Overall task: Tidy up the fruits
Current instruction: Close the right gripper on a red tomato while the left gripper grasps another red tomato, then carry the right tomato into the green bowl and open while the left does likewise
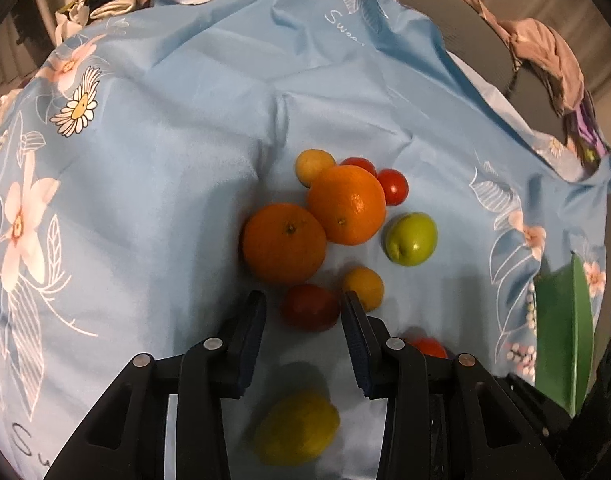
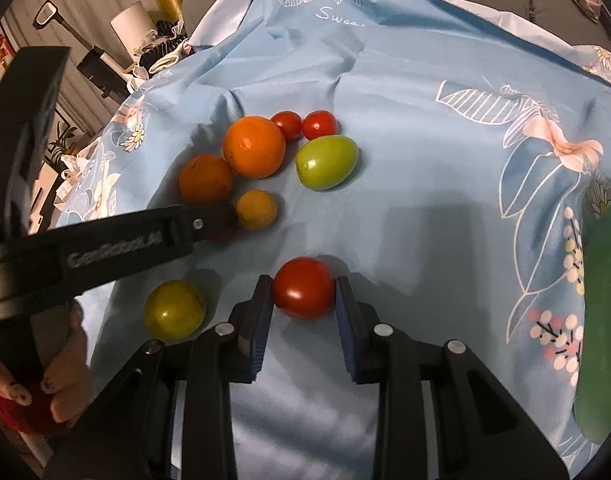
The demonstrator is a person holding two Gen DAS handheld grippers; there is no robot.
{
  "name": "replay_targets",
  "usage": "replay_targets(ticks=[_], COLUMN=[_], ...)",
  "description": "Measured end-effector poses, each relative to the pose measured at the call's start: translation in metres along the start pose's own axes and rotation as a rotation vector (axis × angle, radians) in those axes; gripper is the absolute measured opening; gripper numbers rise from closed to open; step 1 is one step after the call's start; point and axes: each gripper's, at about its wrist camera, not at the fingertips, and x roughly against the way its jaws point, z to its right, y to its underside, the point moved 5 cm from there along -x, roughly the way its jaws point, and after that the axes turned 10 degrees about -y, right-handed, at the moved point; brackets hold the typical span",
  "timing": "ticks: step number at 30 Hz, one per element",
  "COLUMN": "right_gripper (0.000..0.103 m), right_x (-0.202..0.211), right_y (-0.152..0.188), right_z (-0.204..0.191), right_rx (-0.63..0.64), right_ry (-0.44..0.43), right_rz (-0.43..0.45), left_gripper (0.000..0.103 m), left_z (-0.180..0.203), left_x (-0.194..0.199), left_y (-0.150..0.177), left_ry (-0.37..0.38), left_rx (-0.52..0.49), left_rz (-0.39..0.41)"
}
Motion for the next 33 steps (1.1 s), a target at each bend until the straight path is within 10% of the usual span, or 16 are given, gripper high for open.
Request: replay_targets(ticks=[8,33], right_gripper=[0.031,0.031], right_x=[0.004,0.106], right_y=[-0.001,-0.007], right_z=[0.0,0.016], right_rx=[-0.006,-0.071], right_ry=[0.014,0.023], right_rz=[0.022,0.301], left_gripper=[0.03,0.03], left_z=[0.008,0.059], left_x=[-0.003,0.109], left_y=[0.003,0.027], left_ry=[-0.052,0.148], left_rx=[-0.028,-0.118], left_rz=[0.055,0.352])
